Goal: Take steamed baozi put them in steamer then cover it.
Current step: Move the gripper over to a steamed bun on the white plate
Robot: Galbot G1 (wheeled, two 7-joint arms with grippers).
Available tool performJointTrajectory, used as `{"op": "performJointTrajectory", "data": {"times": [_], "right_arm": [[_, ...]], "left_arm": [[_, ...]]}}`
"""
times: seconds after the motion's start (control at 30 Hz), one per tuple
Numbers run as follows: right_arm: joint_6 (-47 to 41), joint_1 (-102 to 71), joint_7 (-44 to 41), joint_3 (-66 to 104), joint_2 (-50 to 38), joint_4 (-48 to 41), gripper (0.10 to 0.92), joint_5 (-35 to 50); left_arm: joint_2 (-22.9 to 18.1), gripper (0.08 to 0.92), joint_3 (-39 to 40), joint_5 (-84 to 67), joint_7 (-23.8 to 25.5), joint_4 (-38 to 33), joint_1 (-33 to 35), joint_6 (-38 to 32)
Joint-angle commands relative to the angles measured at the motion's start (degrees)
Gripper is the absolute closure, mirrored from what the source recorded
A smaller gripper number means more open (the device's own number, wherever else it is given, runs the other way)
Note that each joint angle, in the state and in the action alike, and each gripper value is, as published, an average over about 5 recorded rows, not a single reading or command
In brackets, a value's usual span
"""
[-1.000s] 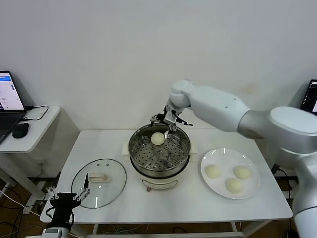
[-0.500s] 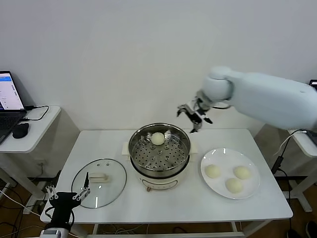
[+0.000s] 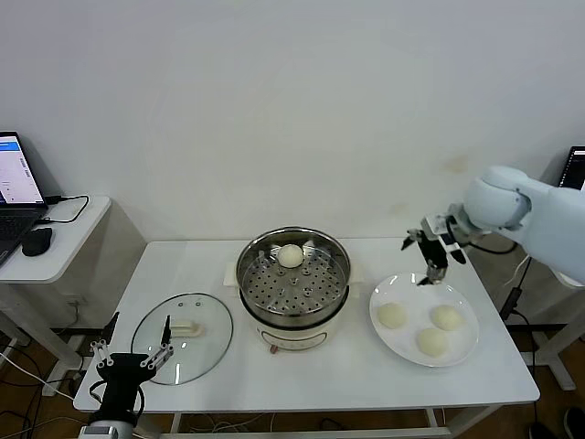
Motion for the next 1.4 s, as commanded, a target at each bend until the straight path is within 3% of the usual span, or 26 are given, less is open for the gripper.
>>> {"op": "performJointTrajectory", "data": {"times": [0.03,0.47,1.13,1.4], "right_arm": [[2.4,-20.0,-1.8,13.6,-1.4,-6.9,0.203,-9.2],[4.3,-29.6,0.3,18.7,10.9,-16.1,0.203,-12.8],[4.7,-30.8,1.8,19.7,15.5,-21.0,0.204,-16.4],[4.5,-31.4,1.8,20.4,16.1,-21.7,0.285,-17.1]], "left_arm": [[-0.5,0.177,0.1,0.1,0.0,1.1,-0.1,-0.1],[-0.2,0.177,-1.3,0.0,0.2,1.2,-0.1,0.1],[0.0,0.177,-1.2,-0.2,0.2,3.0,-1.4,0.0],[0.0,0.177,-1.3,-0.2,0.2,3.1,-1.7,0.0]]}}
